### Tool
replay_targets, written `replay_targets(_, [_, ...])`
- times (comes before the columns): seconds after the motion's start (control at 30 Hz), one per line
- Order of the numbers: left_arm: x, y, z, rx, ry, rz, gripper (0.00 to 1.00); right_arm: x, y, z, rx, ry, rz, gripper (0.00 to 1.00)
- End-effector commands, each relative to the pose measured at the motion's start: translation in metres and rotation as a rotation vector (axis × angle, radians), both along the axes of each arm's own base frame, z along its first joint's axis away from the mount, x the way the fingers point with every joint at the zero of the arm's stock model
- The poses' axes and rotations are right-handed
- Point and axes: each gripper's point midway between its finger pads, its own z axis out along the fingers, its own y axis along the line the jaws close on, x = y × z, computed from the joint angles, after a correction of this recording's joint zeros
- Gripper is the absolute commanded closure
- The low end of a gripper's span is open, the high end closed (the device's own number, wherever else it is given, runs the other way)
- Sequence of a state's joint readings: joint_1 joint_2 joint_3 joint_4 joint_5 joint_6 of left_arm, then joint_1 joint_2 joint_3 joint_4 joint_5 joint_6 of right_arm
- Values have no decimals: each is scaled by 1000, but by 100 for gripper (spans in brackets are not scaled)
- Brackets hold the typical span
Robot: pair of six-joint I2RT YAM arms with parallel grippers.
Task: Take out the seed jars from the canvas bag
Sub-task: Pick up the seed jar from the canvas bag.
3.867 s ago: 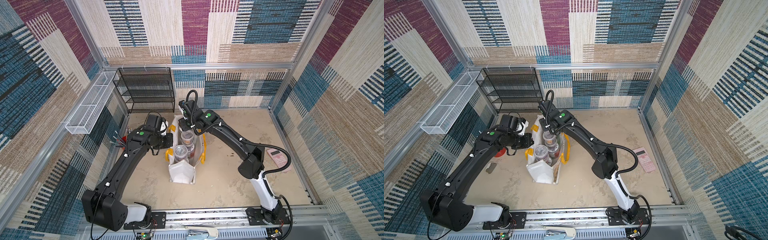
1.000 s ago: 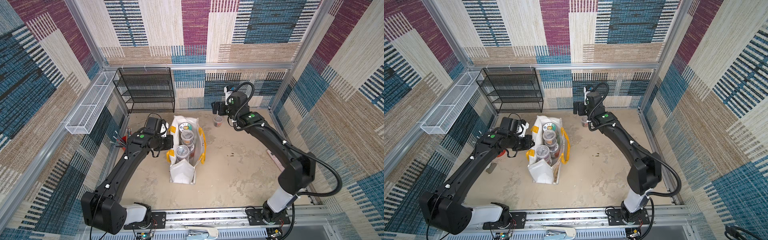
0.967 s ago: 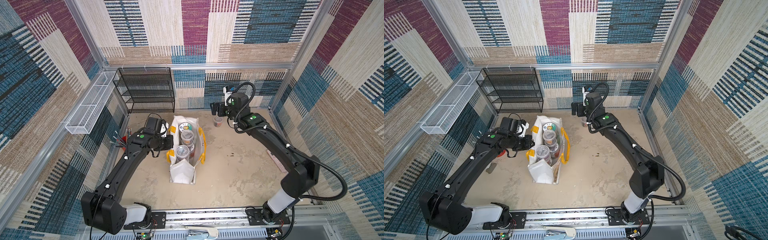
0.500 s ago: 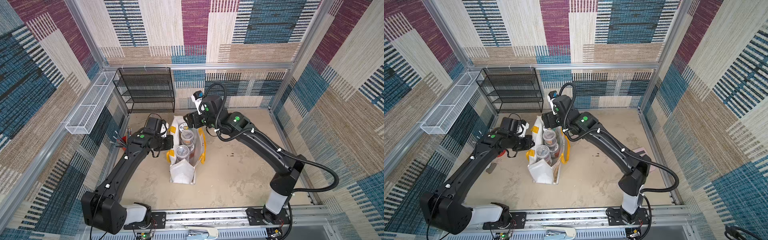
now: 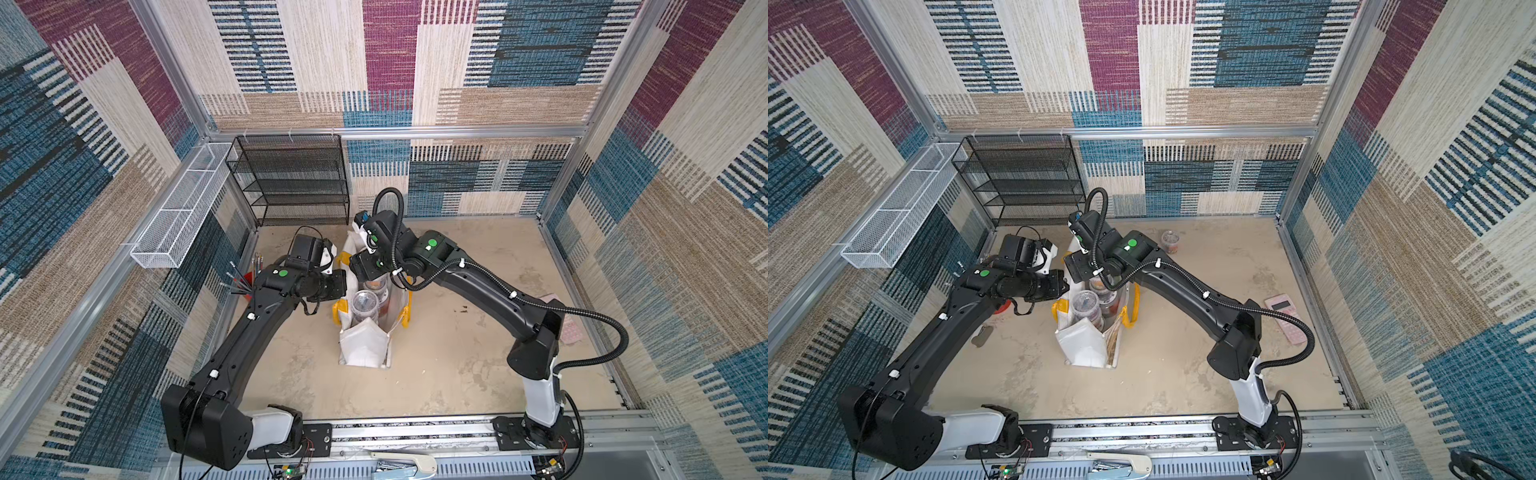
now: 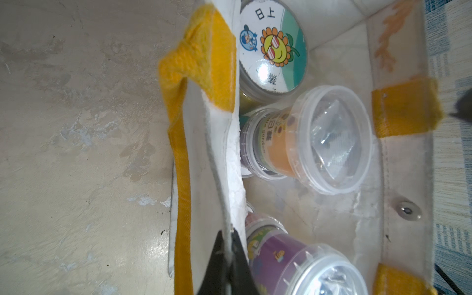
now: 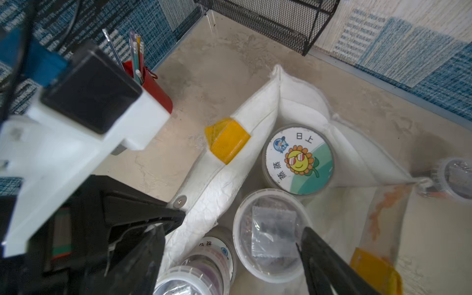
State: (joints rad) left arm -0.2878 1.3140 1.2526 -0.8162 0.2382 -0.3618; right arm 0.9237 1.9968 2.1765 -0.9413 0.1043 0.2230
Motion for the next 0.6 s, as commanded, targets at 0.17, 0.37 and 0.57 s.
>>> replay_targets(0.17, [-1,2,-3,13,-8,-3,100,15,-13,-4,-43,-65,-80,16])
replay_targets(0.37, [-1,2,-3,10,-8,-1,100,22,-19,-17,-38,-41,-91,16])
replay_targets(0.57, [-1,3,-1,10,-12,2,100,25,-12,-33,-46,-21,-80,15])
